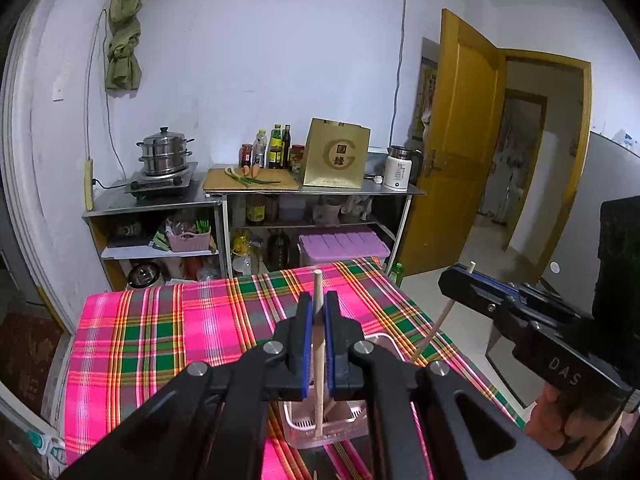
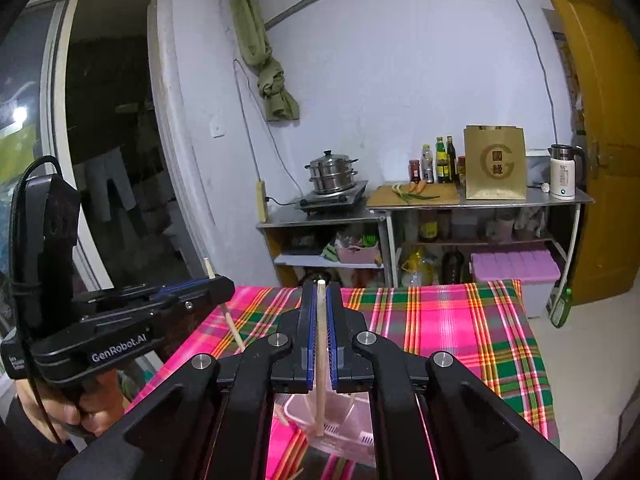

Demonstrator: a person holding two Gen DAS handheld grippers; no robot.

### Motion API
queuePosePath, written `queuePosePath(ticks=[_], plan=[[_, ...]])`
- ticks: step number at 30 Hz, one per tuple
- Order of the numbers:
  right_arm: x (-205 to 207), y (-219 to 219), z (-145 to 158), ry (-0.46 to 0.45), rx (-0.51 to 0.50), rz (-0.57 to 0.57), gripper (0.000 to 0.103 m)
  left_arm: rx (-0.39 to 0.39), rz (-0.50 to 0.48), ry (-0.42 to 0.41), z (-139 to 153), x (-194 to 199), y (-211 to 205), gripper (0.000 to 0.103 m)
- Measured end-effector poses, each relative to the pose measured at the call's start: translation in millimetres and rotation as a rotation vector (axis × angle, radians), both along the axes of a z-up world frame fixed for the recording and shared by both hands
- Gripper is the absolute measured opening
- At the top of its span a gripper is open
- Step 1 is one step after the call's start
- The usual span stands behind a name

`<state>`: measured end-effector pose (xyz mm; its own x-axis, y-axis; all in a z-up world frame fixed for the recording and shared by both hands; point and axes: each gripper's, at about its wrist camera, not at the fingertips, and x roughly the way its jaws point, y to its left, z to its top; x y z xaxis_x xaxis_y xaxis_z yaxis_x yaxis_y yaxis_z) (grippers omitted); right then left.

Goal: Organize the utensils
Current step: 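Raise the right tool's chopstick upright over the basket while the left tool carries its chopstick there, then lower the right tool's chopstick into the basket and open it while the left tool releases its chopstick inside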

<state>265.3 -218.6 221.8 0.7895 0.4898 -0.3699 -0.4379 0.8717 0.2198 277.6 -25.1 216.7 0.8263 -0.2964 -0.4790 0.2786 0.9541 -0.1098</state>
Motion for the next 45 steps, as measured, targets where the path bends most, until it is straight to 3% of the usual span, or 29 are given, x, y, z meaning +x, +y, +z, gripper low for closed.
queuePosePath(ticks=[23, 39, 45], plan=[[40.3, 2.7, -78.2, 0.128, -0.007, -0.005, 0.005, -0.002, 0.007, 0.080, -71.1, 37.6, 3.6, 0.006], [33.0, 7.3, -86.6, 0.138, -0.044, 0.005, 0.005, 0.024, -0.028, 0.052, -68.3, 22.1, -5.2, 0.006], [32.2, 3.2, -90.7, 0.161, -0.039, -0.001, 0.005, 0.035, 0.008, 0.056, -67.3, 21.5, -0.8, 0.006]])
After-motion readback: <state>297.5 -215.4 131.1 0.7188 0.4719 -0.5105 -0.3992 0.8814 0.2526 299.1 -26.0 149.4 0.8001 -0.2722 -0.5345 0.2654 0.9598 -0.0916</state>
